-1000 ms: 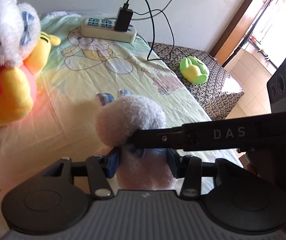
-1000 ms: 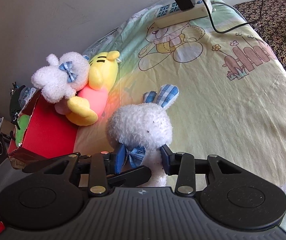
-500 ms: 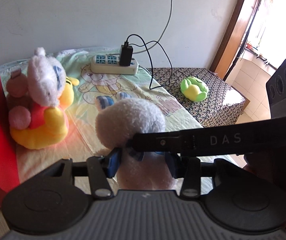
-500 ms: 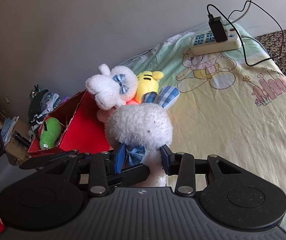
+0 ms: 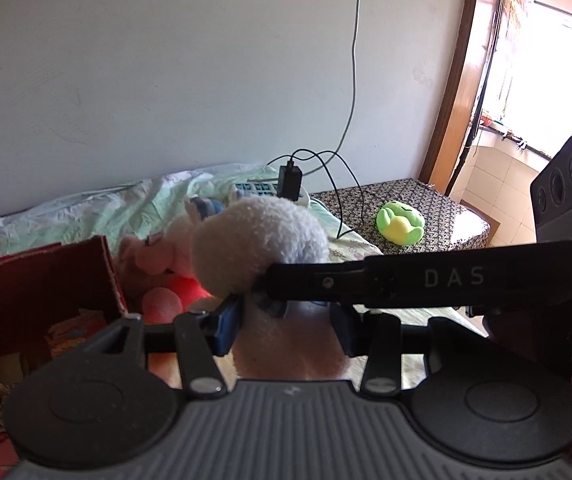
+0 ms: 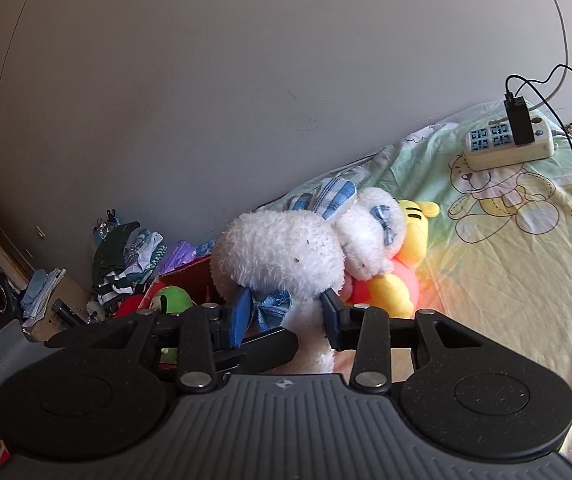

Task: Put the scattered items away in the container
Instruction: 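Lift the white bunny with both grippers and carry it toward the red box, then lower the white bunny into the box beside the green plush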

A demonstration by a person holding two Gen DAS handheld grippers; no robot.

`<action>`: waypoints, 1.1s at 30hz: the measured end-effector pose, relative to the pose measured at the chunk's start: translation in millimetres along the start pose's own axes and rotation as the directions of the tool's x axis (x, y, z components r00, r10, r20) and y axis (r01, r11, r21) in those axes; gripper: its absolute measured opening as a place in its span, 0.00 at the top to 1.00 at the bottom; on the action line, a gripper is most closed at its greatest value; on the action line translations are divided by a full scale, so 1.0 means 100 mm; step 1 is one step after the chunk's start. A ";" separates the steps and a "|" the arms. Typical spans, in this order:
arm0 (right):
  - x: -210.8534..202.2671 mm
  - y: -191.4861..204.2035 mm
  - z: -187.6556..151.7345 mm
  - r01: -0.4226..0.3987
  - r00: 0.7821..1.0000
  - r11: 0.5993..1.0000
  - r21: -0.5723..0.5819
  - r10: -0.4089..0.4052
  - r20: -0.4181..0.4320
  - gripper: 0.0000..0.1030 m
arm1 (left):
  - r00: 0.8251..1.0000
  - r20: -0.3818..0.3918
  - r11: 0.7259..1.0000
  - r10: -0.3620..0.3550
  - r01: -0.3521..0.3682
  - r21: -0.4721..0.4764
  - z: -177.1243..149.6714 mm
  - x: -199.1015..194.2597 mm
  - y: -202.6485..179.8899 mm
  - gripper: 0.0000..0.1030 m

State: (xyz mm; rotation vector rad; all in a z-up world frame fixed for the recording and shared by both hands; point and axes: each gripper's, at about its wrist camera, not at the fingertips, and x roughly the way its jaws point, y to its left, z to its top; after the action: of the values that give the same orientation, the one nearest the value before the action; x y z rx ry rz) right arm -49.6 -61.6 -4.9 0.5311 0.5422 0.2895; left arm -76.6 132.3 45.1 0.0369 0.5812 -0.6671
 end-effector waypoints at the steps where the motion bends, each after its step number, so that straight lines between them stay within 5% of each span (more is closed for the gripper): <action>1: 0.05 0.07 0.01 -0.005 1.000 1.000 -0.005 0.005 0.003 0.60 | 1.000 0.008 1.000 0.004 -0.004 0.002 0.01 -0.04 0.07 0.56; 13: 0.76 0.74 -0.06 -0.078 0.997 0.996 -0.040 0.078 -0.005 0.60 | 0.993 0.052 0.994 0.106 -0.106 -0.012 0.00 -0.49 0.93 0.56; 25: 1.54 0.90 -0.17 -0.093 0.979 0.994 0.050 0.100 -0.177 0.60 | 0.982 -0.059 0.977 0.178 -0.183 -0.113 -0.18 -0.42 1.74 0.56; 33: 1.87 0.82 -0.22 -0.077 0.945 0.991 0.109 0.107 -0.309 0.60 | 0.967 -0.148 0.965 0.209 -0.228 -0.130 -0.33 -0.29 1.95 0.56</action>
State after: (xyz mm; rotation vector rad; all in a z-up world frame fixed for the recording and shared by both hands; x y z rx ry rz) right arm 81.4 88.7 -53.3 0.6085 0.8454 0.4437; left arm 4.7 310.5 3.4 0.0082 0.7421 -0.4073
